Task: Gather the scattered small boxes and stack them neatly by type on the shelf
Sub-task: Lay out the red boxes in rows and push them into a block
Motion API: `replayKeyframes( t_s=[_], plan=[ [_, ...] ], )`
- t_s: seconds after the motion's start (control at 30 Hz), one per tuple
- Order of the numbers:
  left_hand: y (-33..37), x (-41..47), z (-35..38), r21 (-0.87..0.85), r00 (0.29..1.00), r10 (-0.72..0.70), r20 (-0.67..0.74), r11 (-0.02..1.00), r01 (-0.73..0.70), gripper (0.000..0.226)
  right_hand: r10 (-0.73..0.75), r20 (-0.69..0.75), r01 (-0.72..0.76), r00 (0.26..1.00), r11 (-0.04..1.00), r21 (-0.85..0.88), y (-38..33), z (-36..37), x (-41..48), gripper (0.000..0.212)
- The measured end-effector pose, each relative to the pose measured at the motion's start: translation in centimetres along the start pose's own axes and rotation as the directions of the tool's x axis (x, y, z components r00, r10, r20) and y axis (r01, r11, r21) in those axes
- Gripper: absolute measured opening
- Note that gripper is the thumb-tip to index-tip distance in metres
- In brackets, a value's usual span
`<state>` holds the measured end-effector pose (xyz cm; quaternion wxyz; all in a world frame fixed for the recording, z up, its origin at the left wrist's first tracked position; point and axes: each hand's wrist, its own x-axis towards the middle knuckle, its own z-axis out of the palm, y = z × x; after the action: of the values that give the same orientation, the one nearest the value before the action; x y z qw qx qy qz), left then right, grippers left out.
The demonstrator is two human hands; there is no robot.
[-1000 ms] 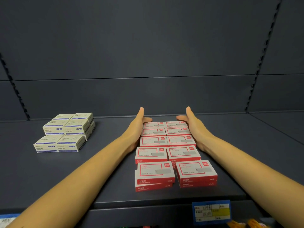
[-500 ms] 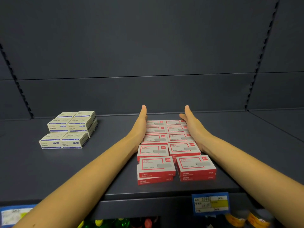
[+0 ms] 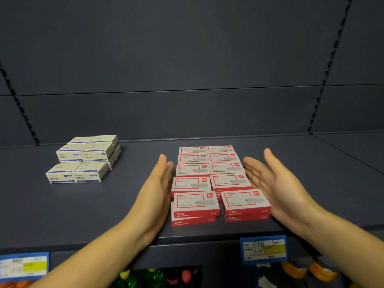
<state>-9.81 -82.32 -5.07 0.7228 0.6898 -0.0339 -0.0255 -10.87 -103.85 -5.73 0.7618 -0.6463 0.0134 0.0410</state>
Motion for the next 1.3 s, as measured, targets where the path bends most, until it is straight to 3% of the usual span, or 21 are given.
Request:
replayKeyframes(
  t_s=[0.07, 0.13, 0.27, 0.4, 0.5, 0.6, 0.67, 0.73, 0.77, 0.83, 0.97, 1.13, 1.3],
  plan=[
    [0.2, -0.6, 0.7, -0.103, 0.986, -0.028, 0.163, 0.994, 0.045, 0.038, 0.005, 0.001, -0.005, 1.000, 1.000, -0.026, 0.1, 1.2, -0.4, 0.052],
    [0.2, -0.7, 1.4, -0.156, 0.988, -0.012, 0.152, 0.987, 0.036, 0.043, -0.015, -0.019, 0.014, 1.000, 0.999, -0.043, -0.1, 2.1, -0.6, 0.038],
    [-0.2, -0.6, 1.9, -0.271, 0.993, -0.011, 0.114, 0.962, 0.042, 0.063, -0.041, -0.061, 0.039, 0.997, 0.999, -0.038, 0.1, 2.3, -0.6, 0.056],
    [-0.4, -0.5, 2.3, -0.248, 0.995, 0.014, 0.095, 0.969, 0.010, 0.043, -0.062, -0.068, 0.060, 0.996, 0.997, -0.037, 0.3, 2.6, -0.3, 0.059],
    [-0.5, -0.7, 2.2, -0.256, 0.994, 0.014, 0.110, 0.967, 0.015, 0.042, -0.079, -0.048, 0.077, 0.996, 0.997, -0.029, 0.4, 2.7, -0.4, 0.044],
    [0.4, 0.0, 2.0, -0.148, 0.984, -0.022, 0.176, 0.988, 0.048, 0.043, -0.070, 0.020, 0.071, 0.997, 0.995, -0.076, 0.0, 2.4, -0.2, 0.034],
    [0.4, 0.2, 0.4, -0.073, 0.963, 0.009, 0.268, 0.997, 0.011, 0.031, -0.078, 0.084, 0.093, 0.993, 0.976, -0.196, -0.5, 1.6, -0.3, 0.035],
    [0.1, 0.2, -1.5, 0.139, 0.967, 0.092, 0.237, 0.982, -0.128, 0.019, -0.128, 0.146, 0.172, 0.981, 0.921, -0.350, -0.9, 0.3, -0.8, 0.060],
    [0.3, 0.0, -2.0, 0.225, 0.950, 0.156, 0.271, 0.949, -0.220, 0.033, -0.135, 0.202, 0.215, 0.970, 0.867, -0.451, -1.3, -0.1, -1.1, 0.079],
    [1.1, -1.2, -2.1, 0.420, 0.902, 0.164, 0.400, 0.841, -0.340, 0.080, -0.080, 0.318, 0.269, 0.945, 0.741, -0.615, -1.8, -0.5, -2.3, 0.095],
    [0.2, -1.6, -2.9, 0.487, 0.800, 0.161, 0.577, 0.720, -0.495, 0.089, -0.009, 0.413, 0.348, 0.911, 0.558, -0.754, -1.1, -1.3, -2.5, 0.104],
    [-0.4, -0.7, -3.1, 0.538, 0.775, 0.152, 0.614, 0.638, -0.551, 0.095, 0.003, 0.417, 0.356, 0.909, 0.516, -0.779, -1.0, -1.3, -1.9, 0.102],
    [0.1, -0.8, -3.0, 0.532, 0.773, 0.121, 0.623, 0.659, -0.532, 0.085, 0.007, 0.438, 0.373, 0.899, 0.515, -0.772, -1.1, -1.3, -1.7, 0.100]
  ],
)
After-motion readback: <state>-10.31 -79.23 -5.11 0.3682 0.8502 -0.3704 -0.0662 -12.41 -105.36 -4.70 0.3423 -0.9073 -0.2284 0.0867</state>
